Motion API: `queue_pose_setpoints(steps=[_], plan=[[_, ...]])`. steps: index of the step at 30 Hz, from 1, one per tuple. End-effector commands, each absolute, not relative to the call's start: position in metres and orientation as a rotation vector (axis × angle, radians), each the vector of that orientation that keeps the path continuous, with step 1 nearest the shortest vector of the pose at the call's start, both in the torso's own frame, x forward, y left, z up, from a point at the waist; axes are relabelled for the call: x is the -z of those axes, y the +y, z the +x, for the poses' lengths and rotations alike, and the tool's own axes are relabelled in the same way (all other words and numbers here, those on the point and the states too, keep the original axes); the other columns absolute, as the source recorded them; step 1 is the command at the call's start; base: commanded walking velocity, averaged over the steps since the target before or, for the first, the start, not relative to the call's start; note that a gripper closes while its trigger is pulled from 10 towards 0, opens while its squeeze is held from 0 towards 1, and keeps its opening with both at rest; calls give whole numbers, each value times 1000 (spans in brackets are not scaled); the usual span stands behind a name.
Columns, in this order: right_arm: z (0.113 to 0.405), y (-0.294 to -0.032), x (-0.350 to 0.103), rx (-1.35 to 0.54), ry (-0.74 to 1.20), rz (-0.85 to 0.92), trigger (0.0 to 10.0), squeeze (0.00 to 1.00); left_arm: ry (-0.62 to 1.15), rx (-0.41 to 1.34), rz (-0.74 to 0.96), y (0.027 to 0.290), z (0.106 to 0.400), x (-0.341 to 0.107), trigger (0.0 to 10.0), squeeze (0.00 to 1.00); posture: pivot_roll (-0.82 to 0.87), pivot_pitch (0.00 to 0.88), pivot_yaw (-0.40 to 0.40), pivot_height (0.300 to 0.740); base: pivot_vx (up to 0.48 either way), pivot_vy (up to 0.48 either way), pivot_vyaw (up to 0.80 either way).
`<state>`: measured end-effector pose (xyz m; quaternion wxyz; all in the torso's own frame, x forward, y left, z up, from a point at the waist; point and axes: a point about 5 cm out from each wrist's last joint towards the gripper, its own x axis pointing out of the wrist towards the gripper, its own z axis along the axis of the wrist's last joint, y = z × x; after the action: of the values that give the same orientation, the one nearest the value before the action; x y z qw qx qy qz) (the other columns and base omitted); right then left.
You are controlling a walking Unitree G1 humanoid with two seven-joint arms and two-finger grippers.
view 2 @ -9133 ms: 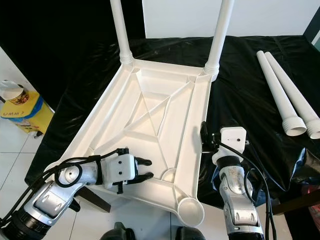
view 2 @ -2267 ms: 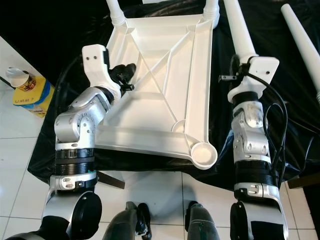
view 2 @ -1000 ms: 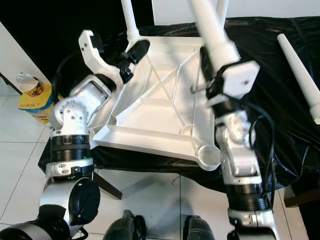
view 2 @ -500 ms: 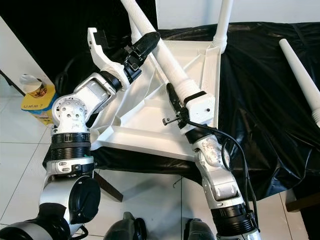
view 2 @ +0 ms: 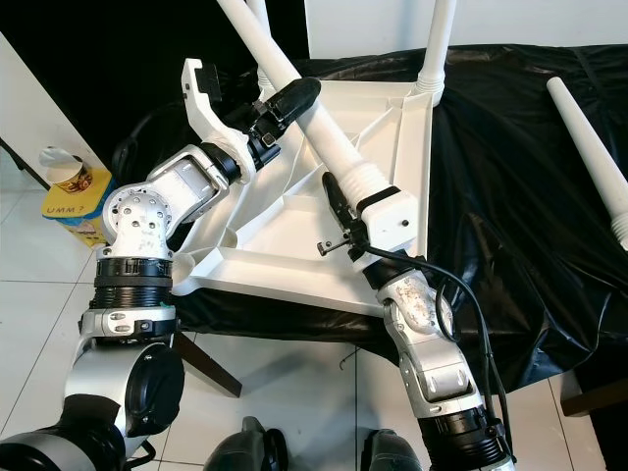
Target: Building children table
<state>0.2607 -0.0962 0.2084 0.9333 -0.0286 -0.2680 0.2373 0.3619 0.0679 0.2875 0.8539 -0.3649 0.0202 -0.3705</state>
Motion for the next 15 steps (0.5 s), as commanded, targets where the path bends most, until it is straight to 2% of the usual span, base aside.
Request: queue_pose_setpoints(steps=[1, 3, 10, 11, 12, 15], plan=[[256, -90, -210, -525, -555, -69, 10000, 0, -136, 1104, -801, 67, 353, -306, 10000, 0, 0, 68, 86, 740, 0, 0, 0], [256, -90, -210, -525, -555, -69, 10000, 0, -136, 1104, -801, 67, 353, -306, 10000, 0, 0, 68, 86, 740, 0, 0, 0], [255, -91, -208, -535, -547, -75, 10000, 0, -173, 1009, -966, 89, 370, -321, 10000, 0, -3, 67, 89, 740, 0, 0, 0], [255, -91, -207, -536, -545, -77, 10000, 0, -177, 990, -995, 93, 373, -322, 8078, 0, -3, 66, 89, 740, 0, 0, 0], [255, -91, -207, -538, -544, -78, 10000, 0, -178, 977, -1012, 95, 375, -323, 0, 0, -2, 67, 89, 740, 0, 0, 0], [255, -91, -207, -542, -543, -80, 10000, 0, -179, 969, -1021, 97, 375, -322, 0, 0, -2, 68, 89, 740, 0, 0, 0]])
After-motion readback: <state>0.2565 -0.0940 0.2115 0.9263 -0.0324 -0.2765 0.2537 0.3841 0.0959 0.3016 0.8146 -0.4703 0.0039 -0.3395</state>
